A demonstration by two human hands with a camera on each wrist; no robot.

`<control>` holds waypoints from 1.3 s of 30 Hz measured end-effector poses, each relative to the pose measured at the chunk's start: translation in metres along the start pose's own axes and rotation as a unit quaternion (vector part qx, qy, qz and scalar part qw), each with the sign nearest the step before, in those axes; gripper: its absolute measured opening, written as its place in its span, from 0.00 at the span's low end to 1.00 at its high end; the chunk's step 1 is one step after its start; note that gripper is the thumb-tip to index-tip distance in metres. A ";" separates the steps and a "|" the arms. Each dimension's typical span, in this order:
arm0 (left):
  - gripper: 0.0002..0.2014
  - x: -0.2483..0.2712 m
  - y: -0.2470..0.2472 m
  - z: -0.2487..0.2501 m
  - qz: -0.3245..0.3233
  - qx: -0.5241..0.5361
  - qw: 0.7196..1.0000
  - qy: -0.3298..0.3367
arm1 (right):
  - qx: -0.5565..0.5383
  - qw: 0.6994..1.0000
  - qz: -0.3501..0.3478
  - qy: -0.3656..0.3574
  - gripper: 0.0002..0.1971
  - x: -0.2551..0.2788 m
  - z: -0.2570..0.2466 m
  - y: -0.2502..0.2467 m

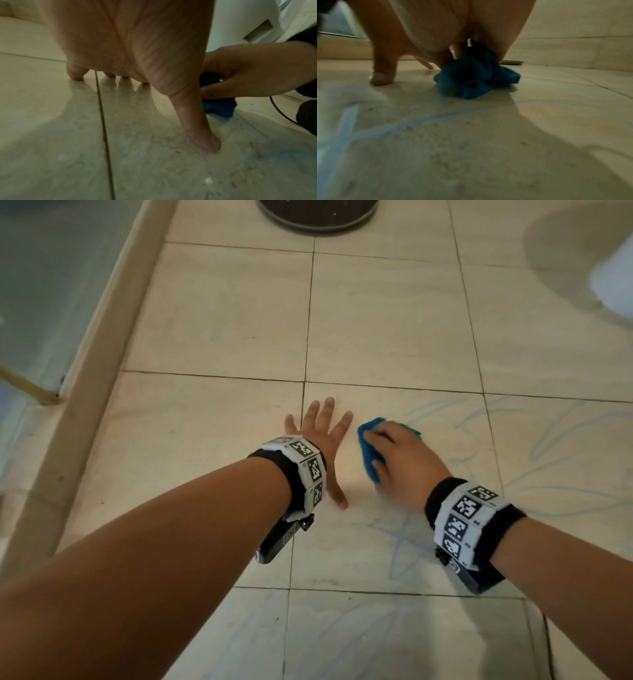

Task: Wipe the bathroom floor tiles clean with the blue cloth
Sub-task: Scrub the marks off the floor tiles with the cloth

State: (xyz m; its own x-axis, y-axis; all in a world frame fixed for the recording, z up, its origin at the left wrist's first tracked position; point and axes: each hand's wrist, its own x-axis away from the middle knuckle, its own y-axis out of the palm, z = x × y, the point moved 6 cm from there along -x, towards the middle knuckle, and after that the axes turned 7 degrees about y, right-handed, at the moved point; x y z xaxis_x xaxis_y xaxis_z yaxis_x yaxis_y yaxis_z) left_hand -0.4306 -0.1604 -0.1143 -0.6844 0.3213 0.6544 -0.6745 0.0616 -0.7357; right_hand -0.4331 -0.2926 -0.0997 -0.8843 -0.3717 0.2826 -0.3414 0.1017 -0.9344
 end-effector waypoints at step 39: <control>0.77 0.000 0.004 -0.005 -0.001 0.029 1.000 -0.007 | -0.067 0.990 -0.020 0.119 0.29 -0.037 0.067 -0.024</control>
State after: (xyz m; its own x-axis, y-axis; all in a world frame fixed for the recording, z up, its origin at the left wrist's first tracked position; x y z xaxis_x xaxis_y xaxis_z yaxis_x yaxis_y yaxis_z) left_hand -0.4324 -0.1558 -0.1182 -0.6868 0.3086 0.6581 -0.6902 0.0073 -0.7236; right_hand -0.3707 -0.3436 -0.1021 -0.9140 -0.1512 0.3765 -0.4024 0.2192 -0.8888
